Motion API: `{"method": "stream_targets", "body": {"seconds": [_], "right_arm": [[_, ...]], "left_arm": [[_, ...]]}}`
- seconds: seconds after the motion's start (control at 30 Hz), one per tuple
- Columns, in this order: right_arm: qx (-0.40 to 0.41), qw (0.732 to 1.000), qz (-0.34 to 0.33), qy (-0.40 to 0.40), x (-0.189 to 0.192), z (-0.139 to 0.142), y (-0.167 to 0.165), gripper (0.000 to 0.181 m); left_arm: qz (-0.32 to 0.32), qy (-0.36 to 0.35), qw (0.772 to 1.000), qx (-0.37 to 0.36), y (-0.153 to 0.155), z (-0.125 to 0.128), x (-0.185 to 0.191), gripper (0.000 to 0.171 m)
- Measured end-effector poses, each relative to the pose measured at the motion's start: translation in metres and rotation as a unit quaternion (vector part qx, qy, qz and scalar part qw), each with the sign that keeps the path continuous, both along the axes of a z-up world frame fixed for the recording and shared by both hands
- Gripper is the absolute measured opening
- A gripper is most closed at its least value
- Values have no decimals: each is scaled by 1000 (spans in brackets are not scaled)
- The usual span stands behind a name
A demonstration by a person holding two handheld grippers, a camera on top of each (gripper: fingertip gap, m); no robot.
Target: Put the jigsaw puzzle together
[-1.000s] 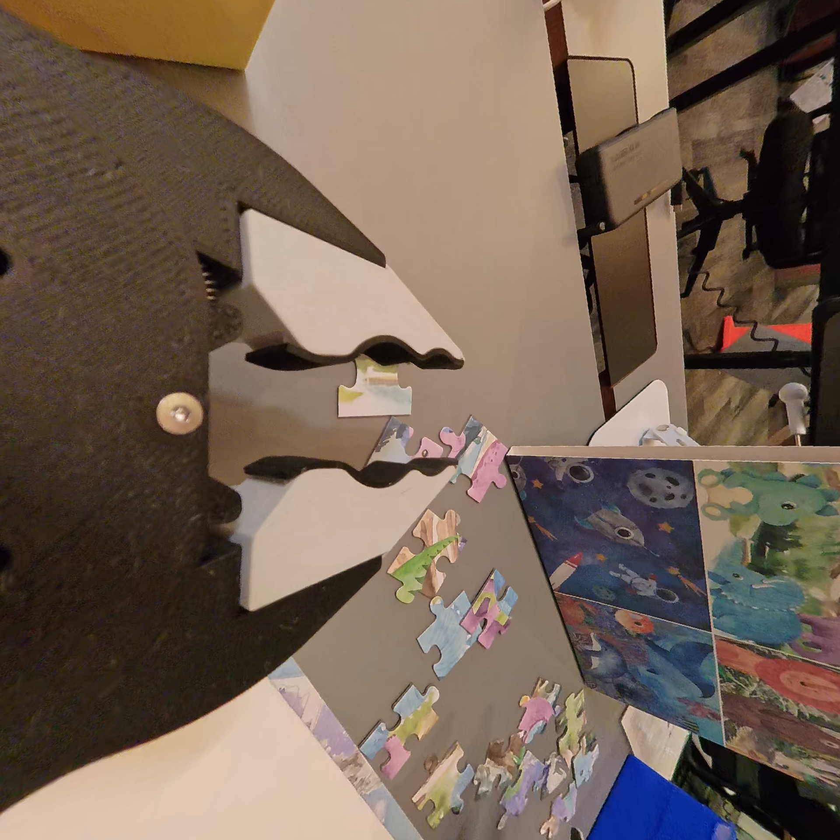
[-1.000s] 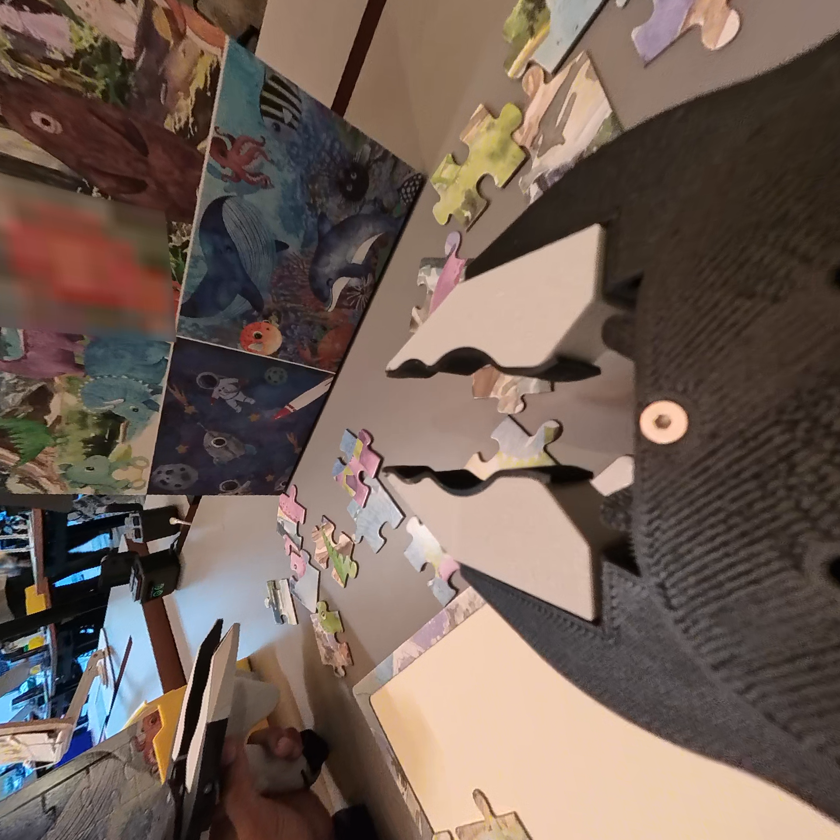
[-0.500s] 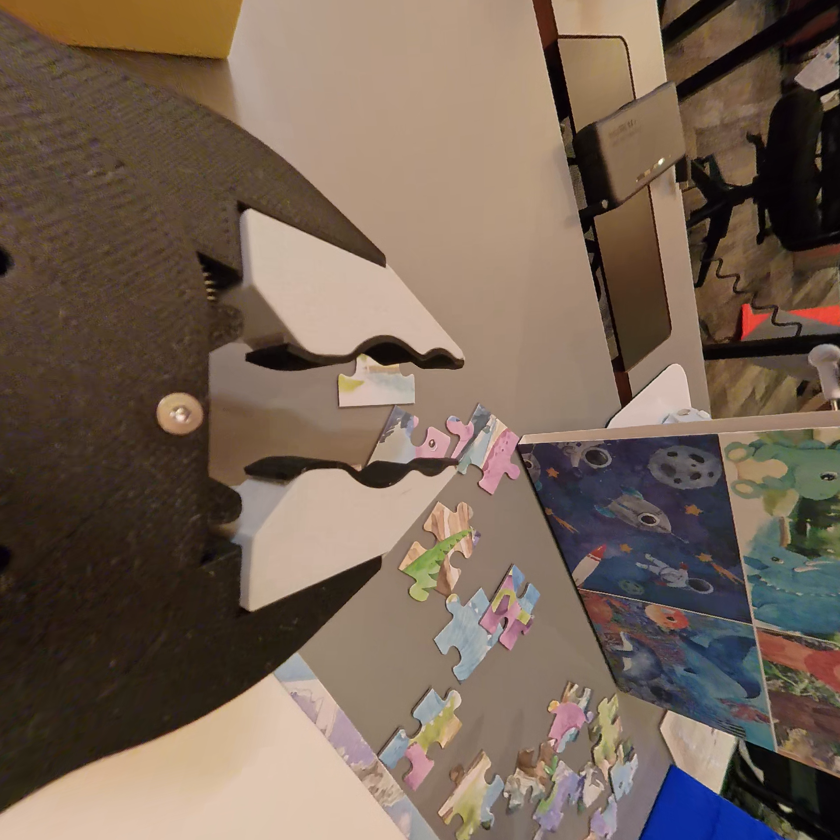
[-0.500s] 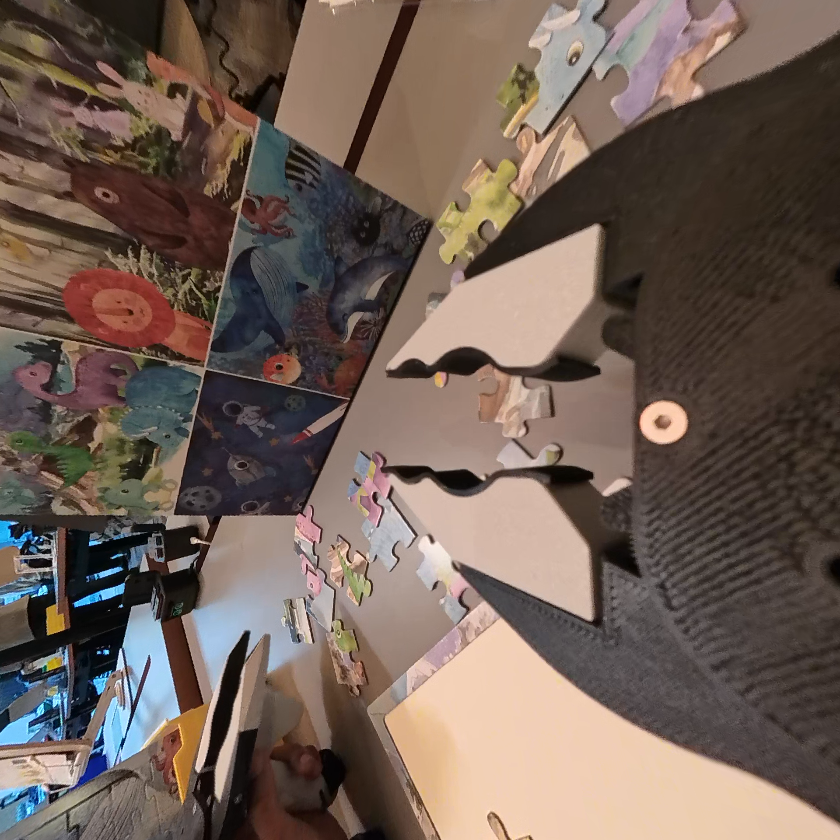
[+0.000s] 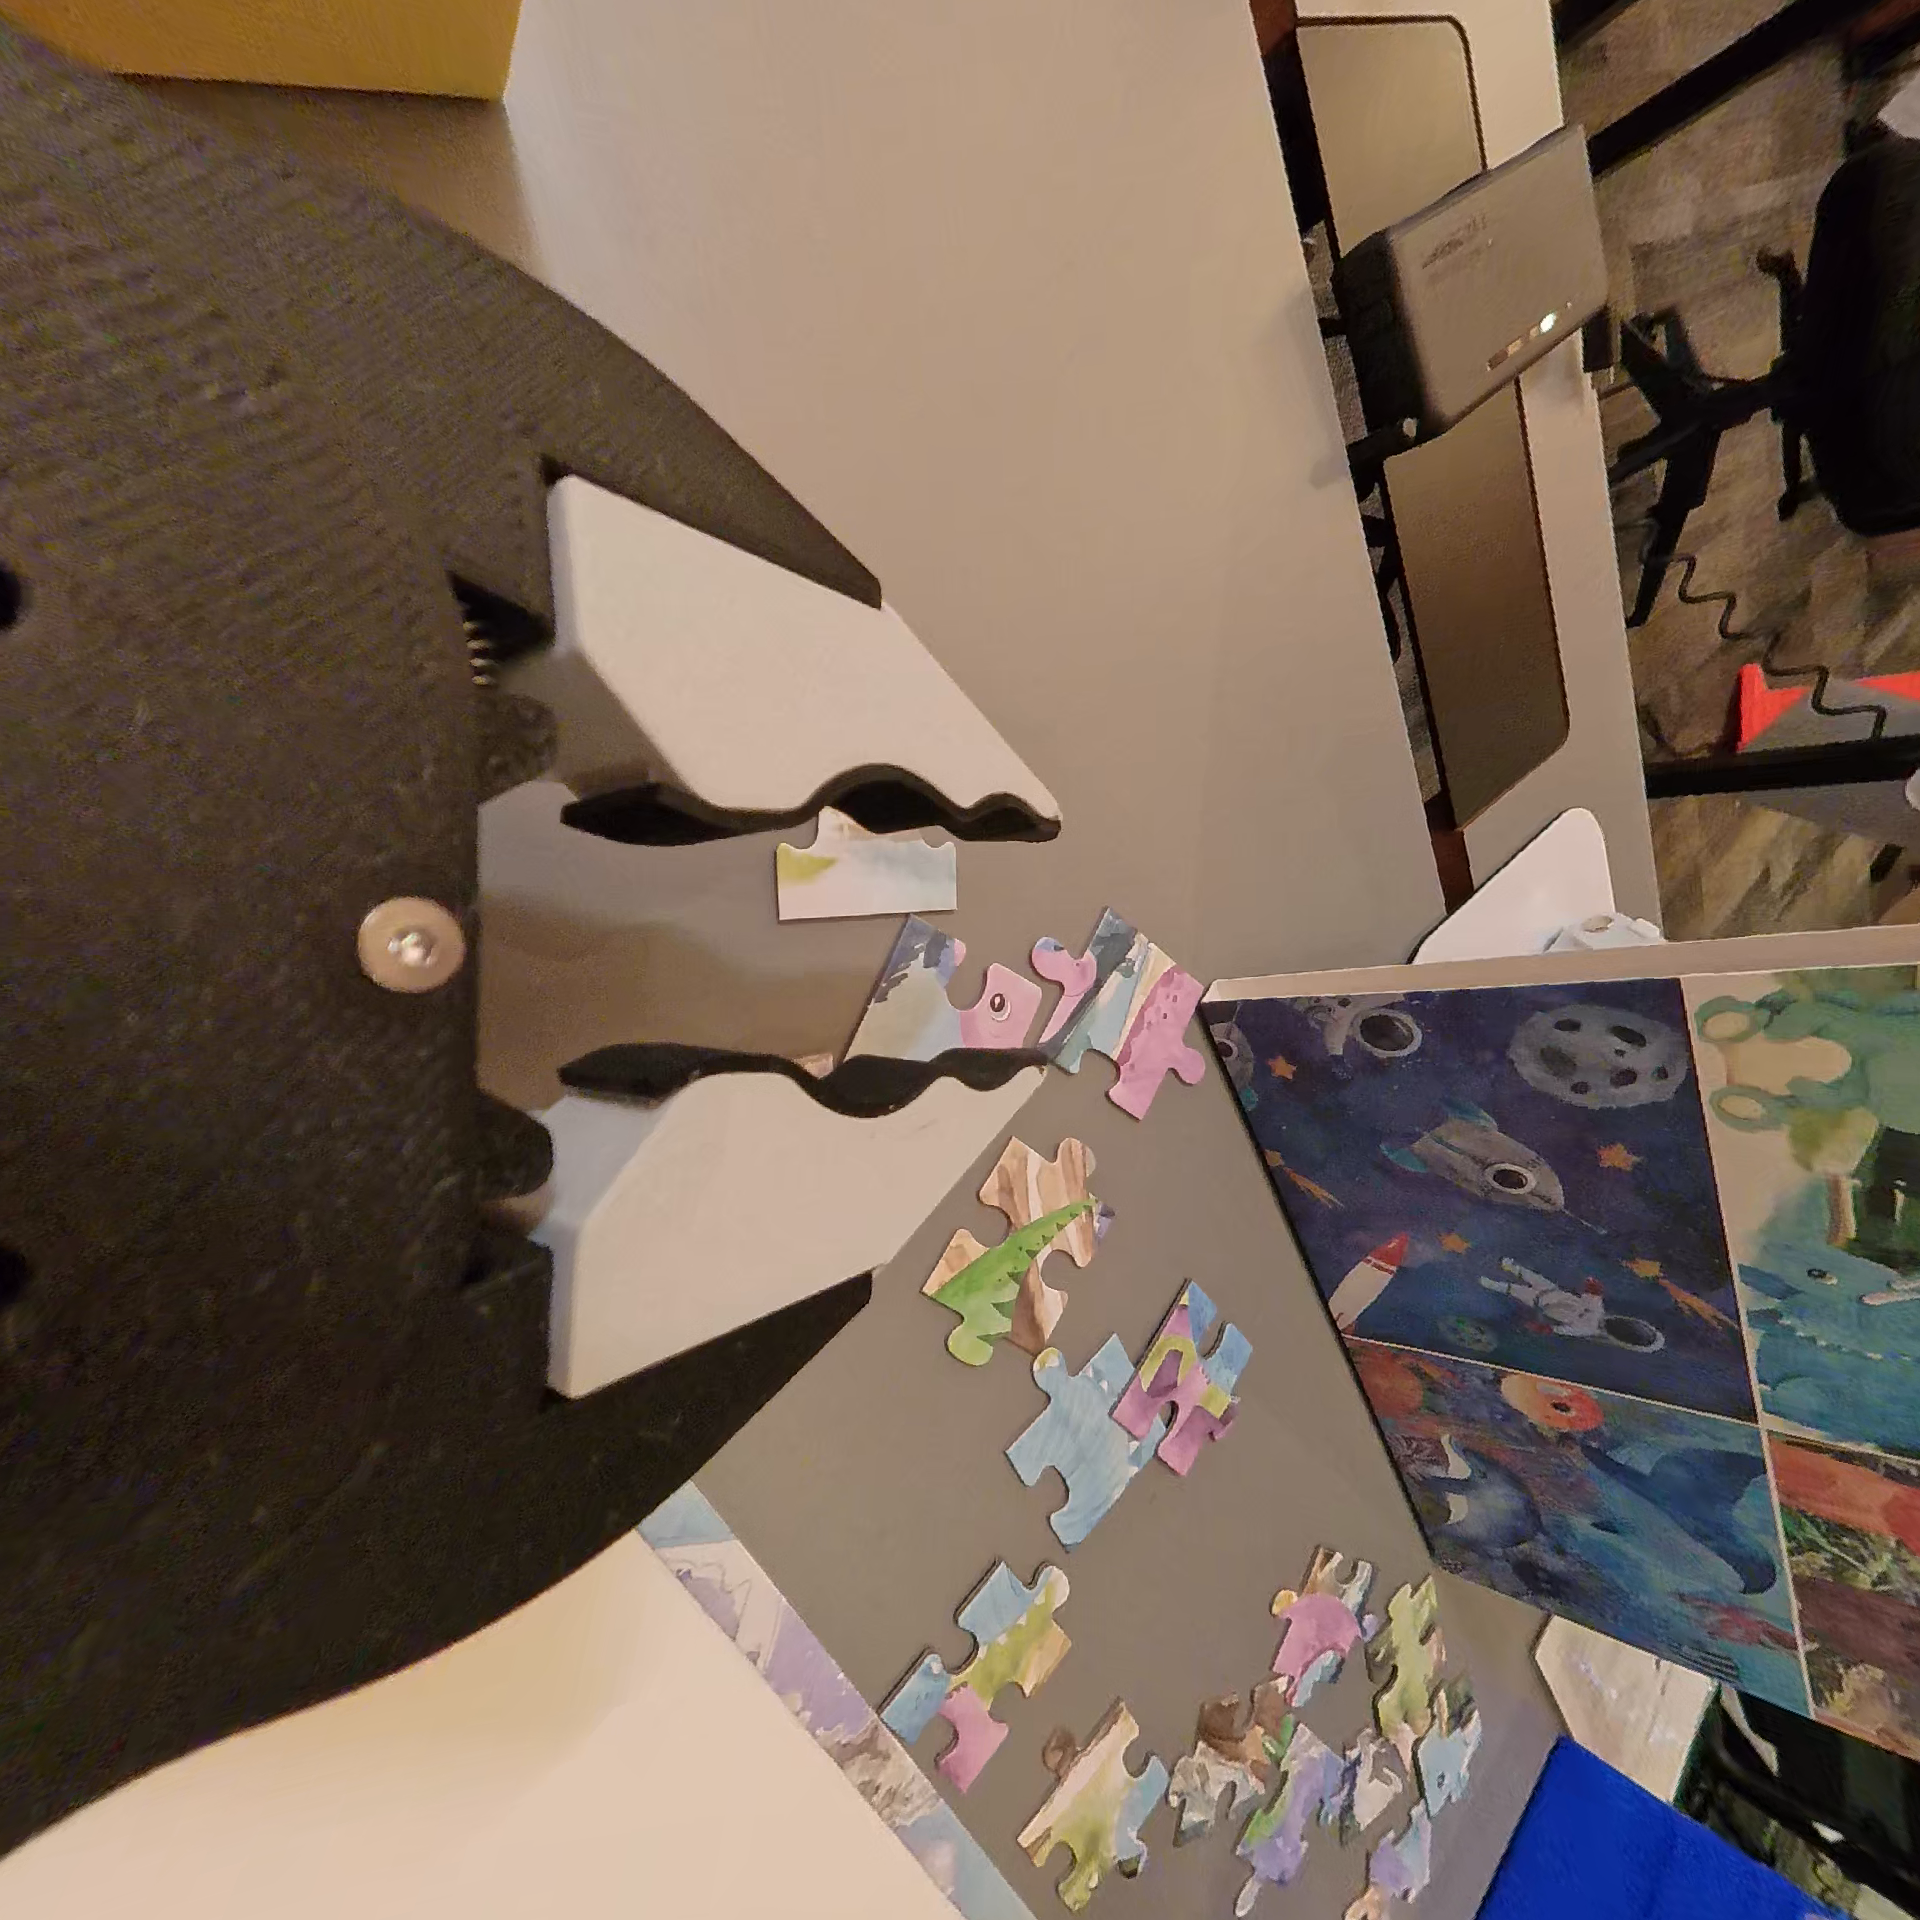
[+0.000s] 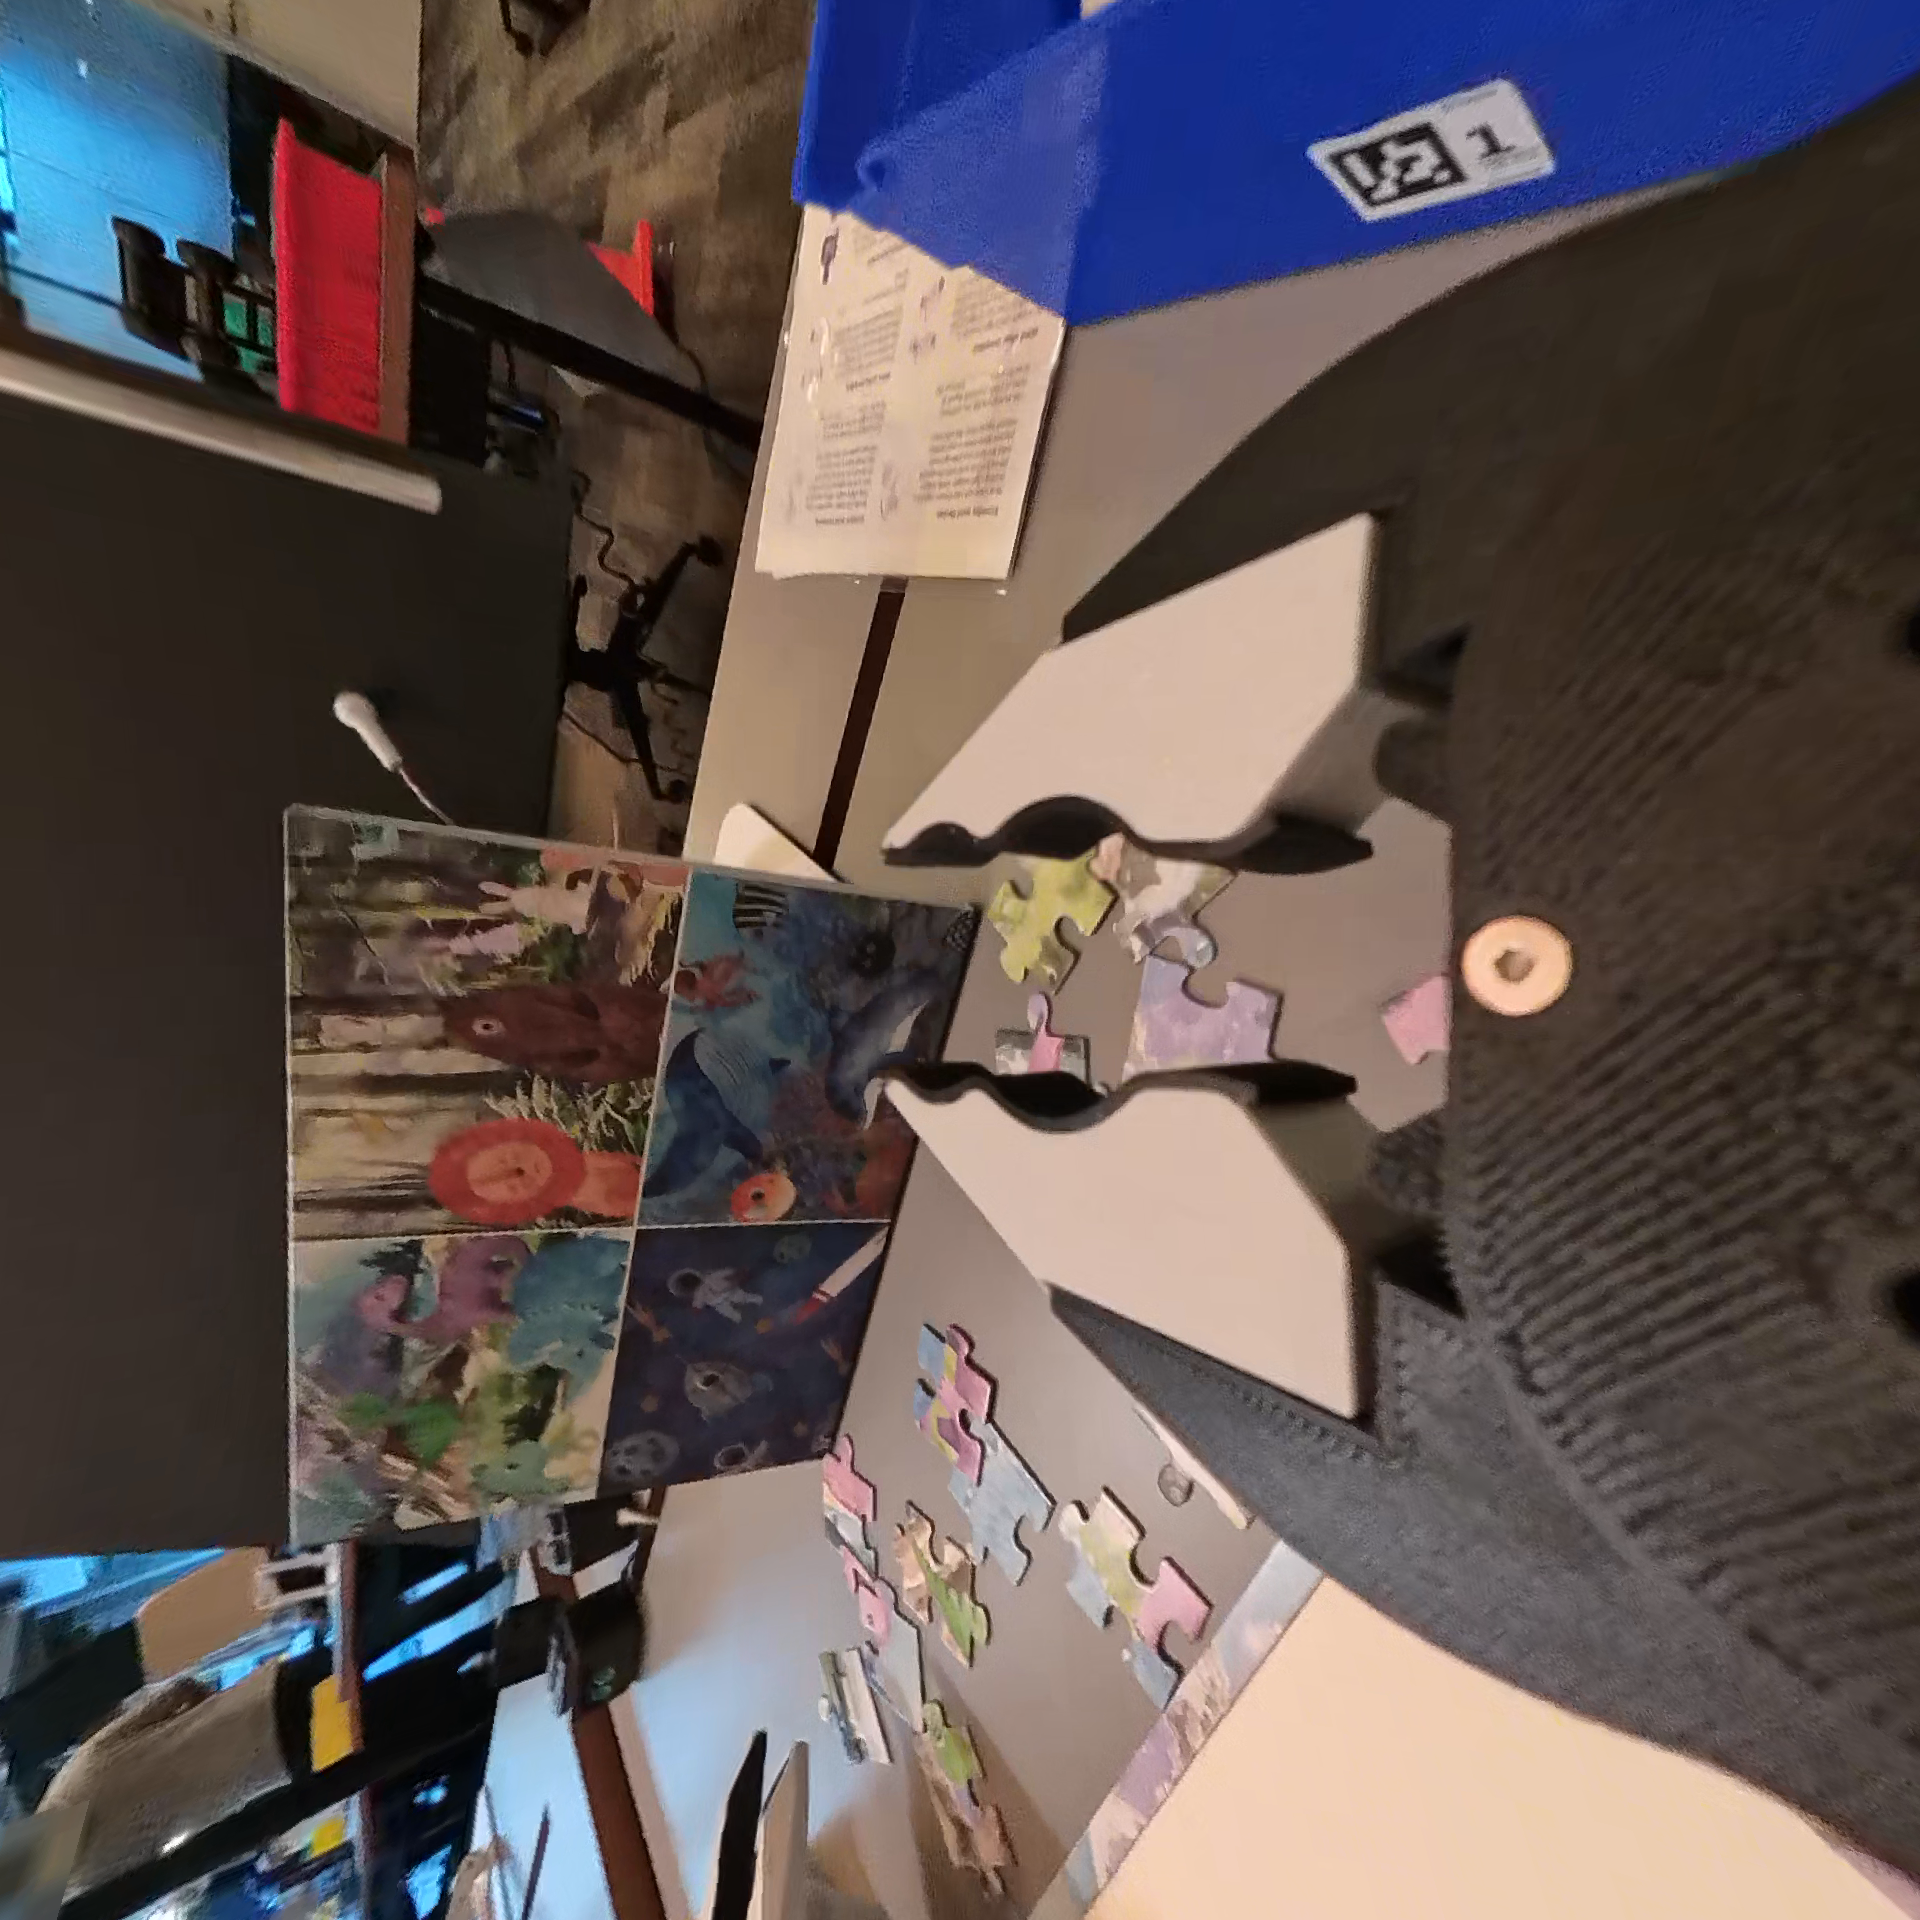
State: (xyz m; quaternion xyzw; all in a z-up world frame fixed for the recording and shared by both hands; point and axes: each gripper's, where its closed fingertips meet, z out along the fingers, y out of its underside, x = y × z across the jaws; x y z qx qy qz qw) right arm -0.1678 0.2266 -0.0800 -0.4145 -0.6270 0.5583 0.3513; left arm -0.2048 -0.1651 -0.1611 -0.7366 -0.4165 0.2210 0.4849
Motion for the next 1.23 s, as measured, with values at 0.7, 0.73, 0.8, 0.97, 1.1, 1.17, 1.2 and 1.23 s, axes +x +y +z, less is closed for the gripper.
{"method": "stream_targets", "body": {"seconds": [0.7,0.73,0.8,0.97,1.1,1.17,1.2,1.23], "right_arm": [[-122,982,85,117,35,52,19,41],[-115,983,81,117,35,51,20,41],[-103,985,79,112,33,48,18,41],[-97,986,87,102,32,44,11,41],[-99,986,87,105,33,46,11,40],[-102,986,87,103,33,46,11,41],[-103,986,86,102,32,45,11,40],[-105,986,86,100,32,44,12,40]], "left_arm": [[-4,-14,1000,8,2,-2,1,40],[-4,-14,1000,6,2,-2,1,40],[-4,-14,1000,5,2,-3,1,41],[-3,-18,1000,15,1,-2,0,42],[-3,-20,1000,17,1,-2,0,43],[-3,-20,1000,15,1,-3,0,43],[-3,-21,1000,14,1,-3,0,43],[-4,-22,1000,13,1,-3,0,44]]}}
